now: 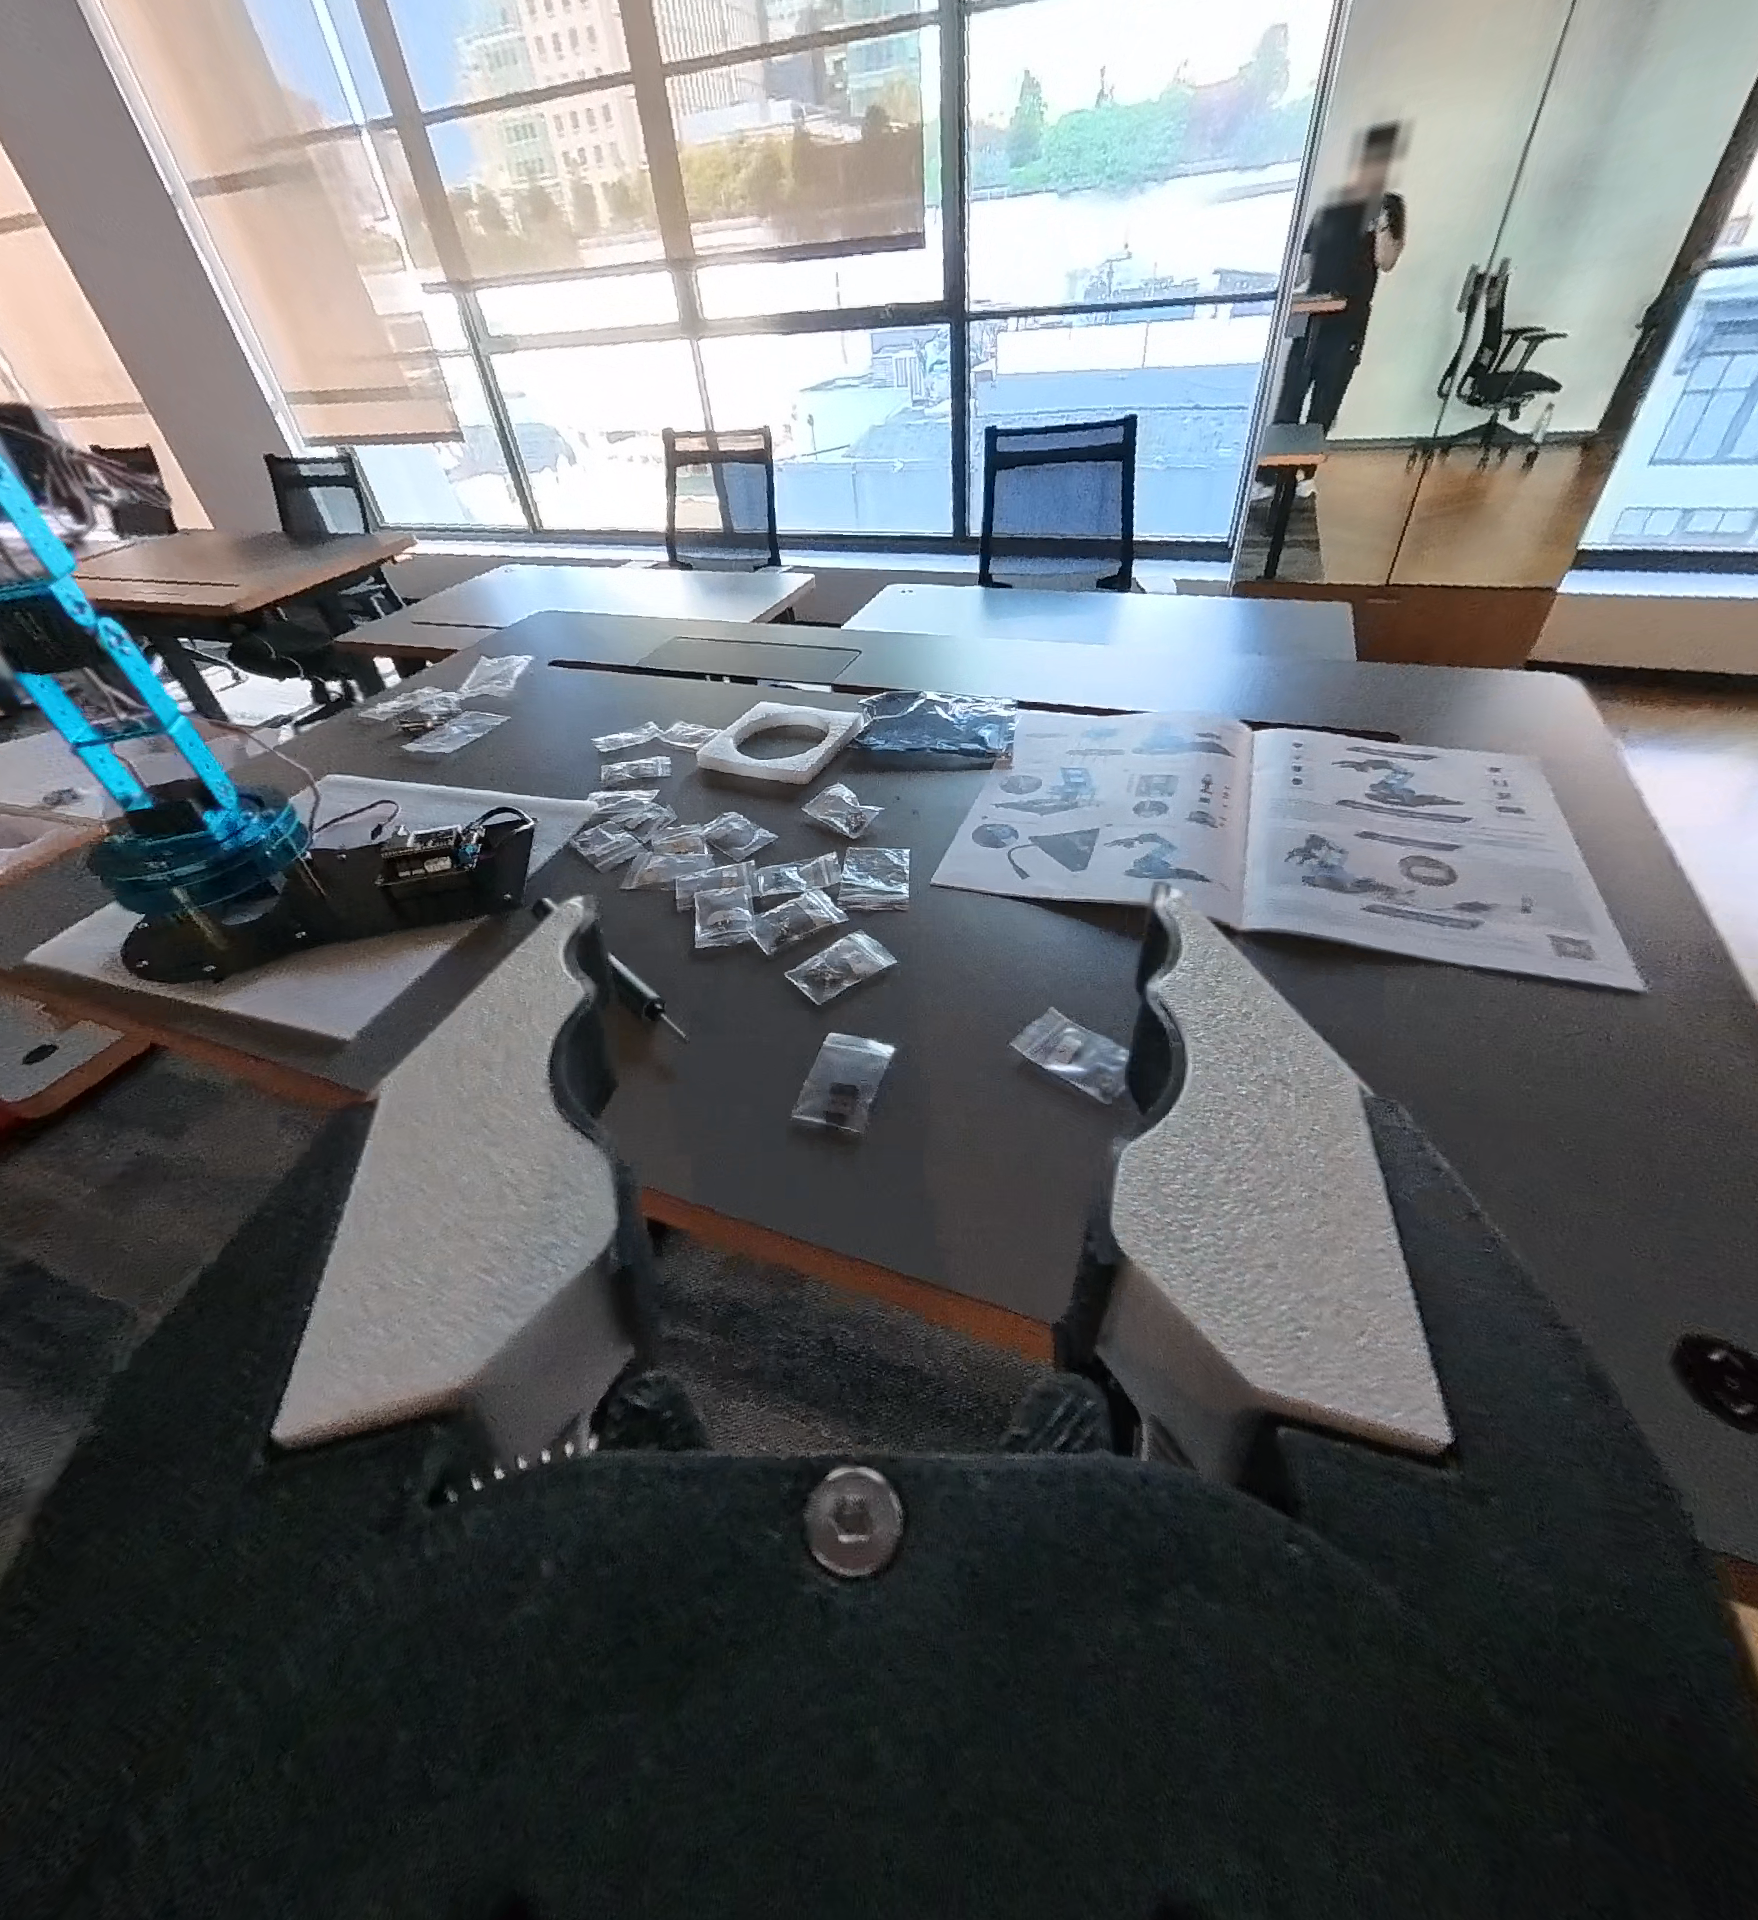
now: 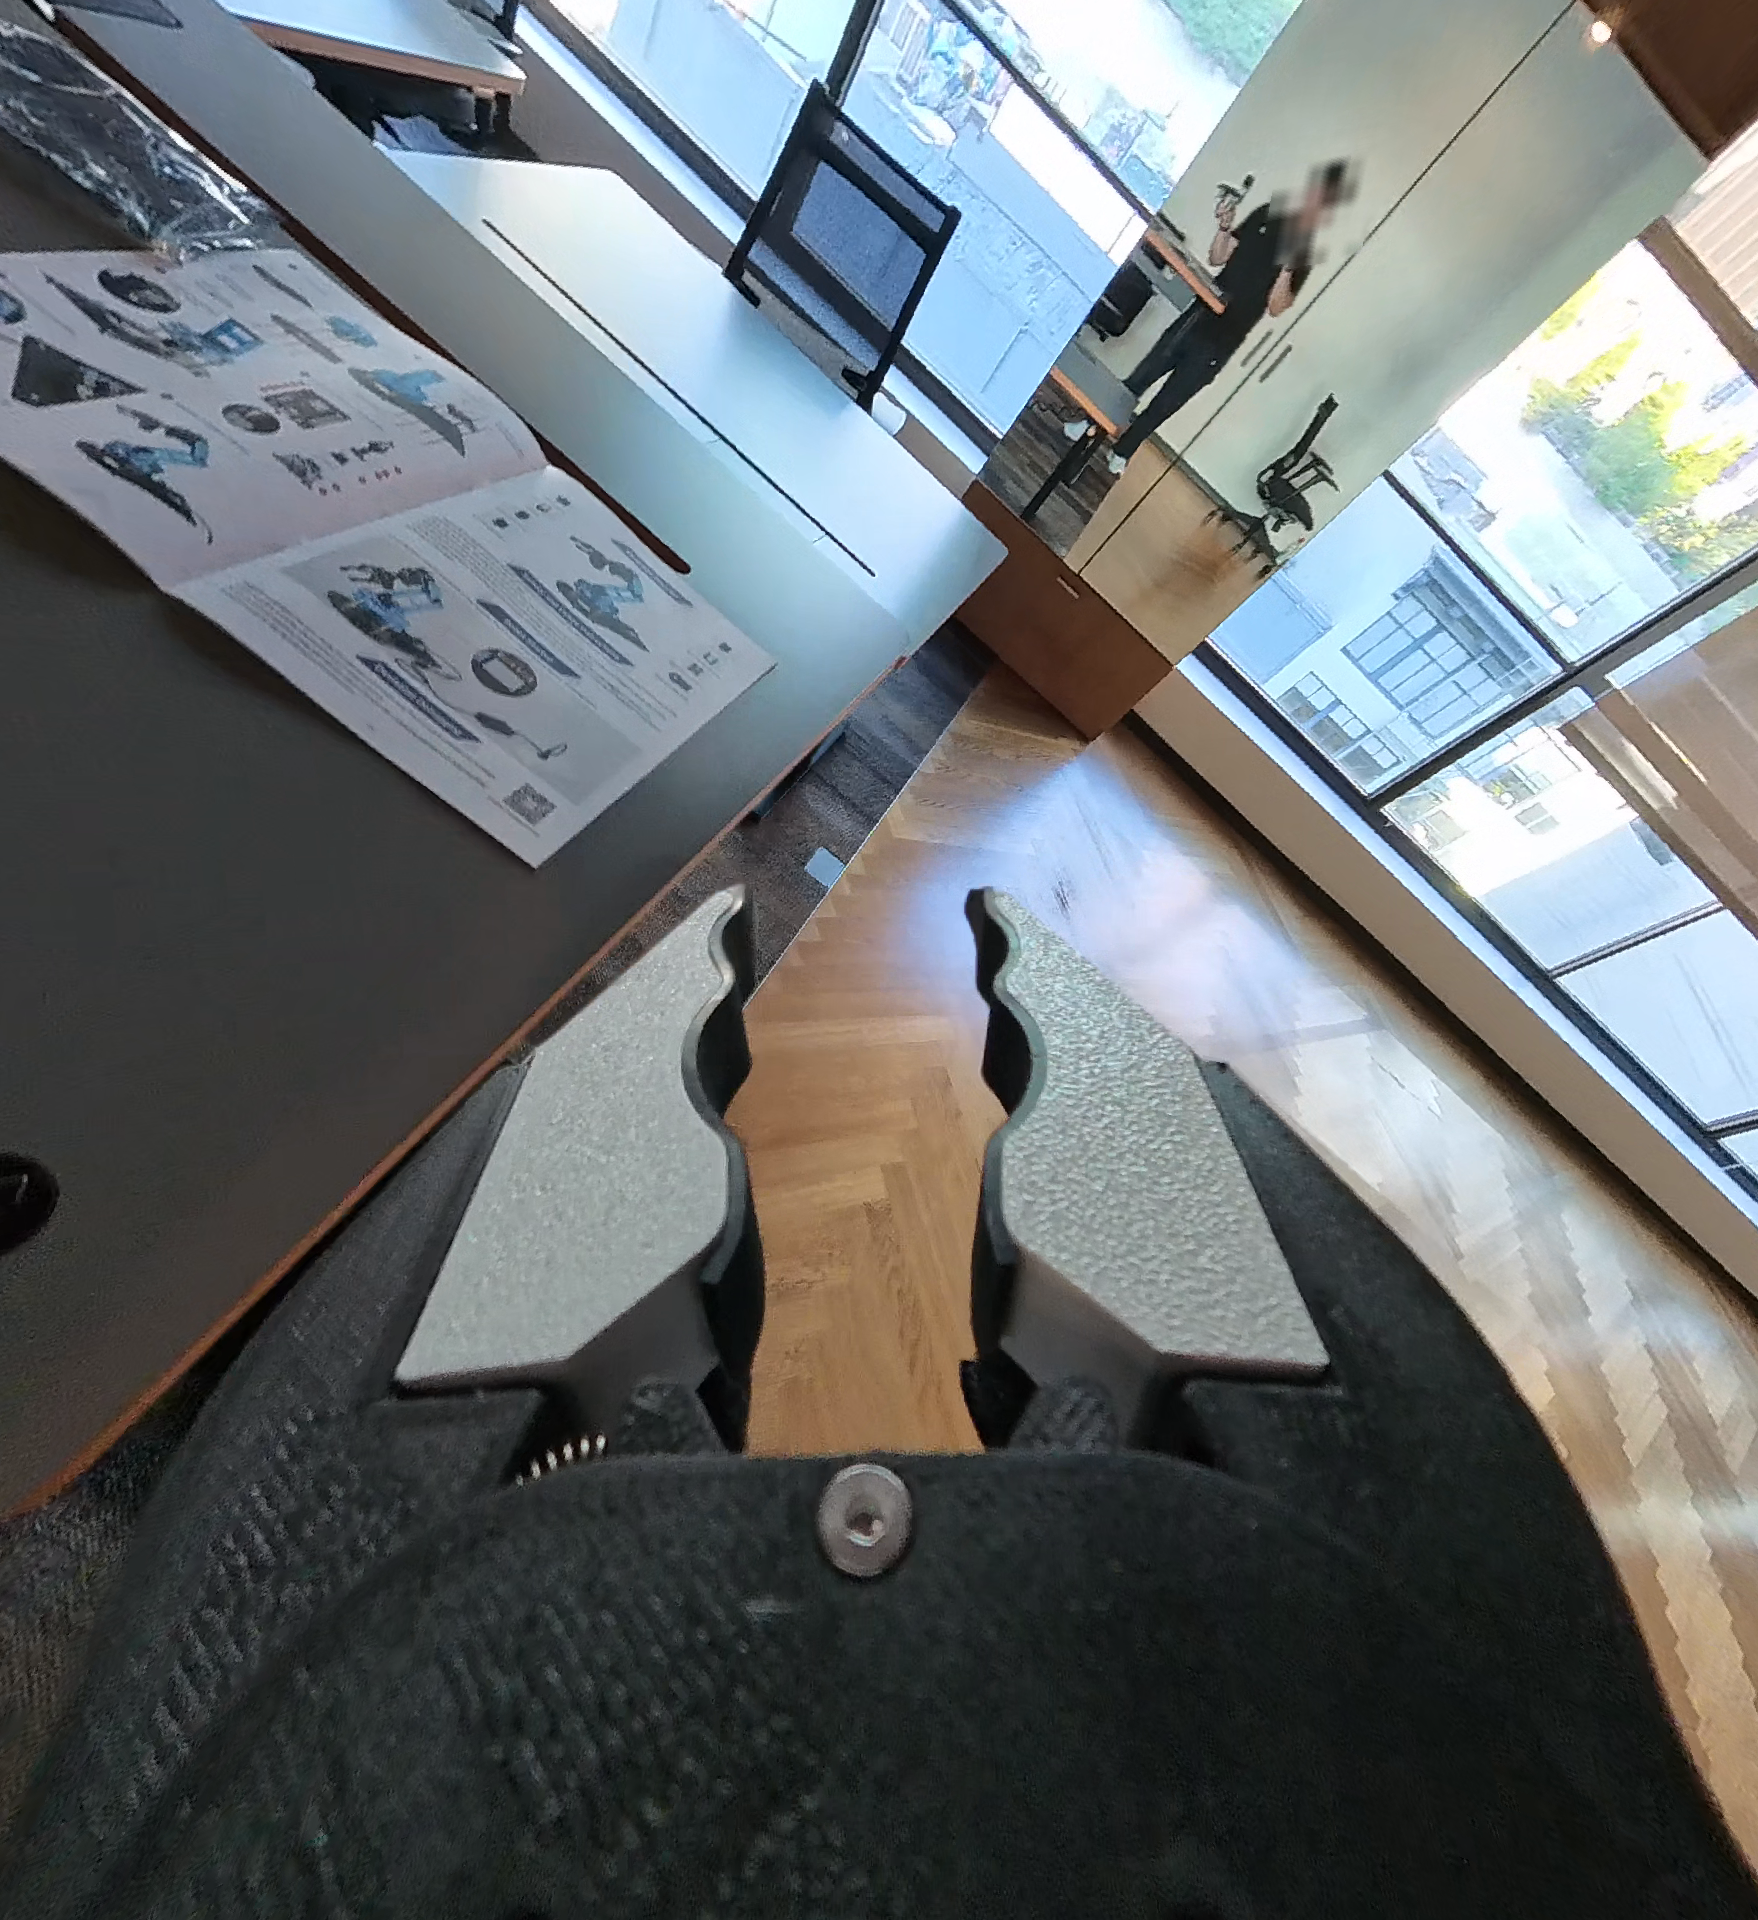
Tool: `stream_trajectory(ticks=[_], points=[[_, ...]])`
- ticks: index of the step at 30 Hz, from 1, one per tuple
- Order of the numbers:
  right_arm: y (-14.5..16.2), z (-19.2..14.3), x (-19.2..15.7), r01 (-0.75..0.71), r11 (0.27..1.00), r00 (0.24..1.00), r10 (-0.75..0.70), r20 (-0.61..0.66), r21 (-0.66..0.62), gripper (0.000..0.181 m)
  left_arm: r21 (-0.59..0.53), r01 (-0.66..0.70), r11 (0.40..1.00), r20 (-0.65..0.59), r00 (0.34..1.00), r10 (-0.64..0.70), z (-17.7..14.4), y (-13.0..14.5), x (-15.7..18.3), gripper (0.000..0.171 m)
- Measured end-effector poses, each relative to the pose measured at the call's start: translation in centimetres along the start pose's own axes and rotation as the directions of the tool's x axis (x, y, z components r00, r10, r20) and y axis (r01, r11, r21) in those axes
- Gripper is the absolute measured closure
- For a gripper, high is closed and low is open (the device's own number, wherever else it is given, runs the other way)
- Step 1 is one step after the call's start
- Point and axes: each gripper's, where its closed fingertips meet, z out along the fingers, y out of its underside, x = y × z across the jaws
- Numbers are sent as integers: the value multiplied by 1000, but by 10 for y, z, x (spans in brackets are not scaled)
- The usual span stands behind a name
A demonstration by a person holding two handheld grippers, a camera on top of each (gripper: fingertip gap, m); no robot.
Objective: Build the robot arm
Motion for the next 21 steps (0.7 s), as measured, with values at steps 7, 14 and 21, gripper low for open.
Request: stream_trajectory(ticks=[7, 14, 21], points=[[60, -21, 1, -114, 993, 982, 109, 153, 29, 146, 142, 67, 988, -74, 996, -57, -65, -34, -7, 77], [108, -47, 17, -244, 961, 948, 207, 241, 132, 145, 197, 167, 966, -276, 955, -108, -83, -34, -12, 82], [79, -37, 21, -290, 930, 942, 236, 237, 226, 135, 204, 143, 968, -464, 885, -33, -32, -37, -16, 87]])
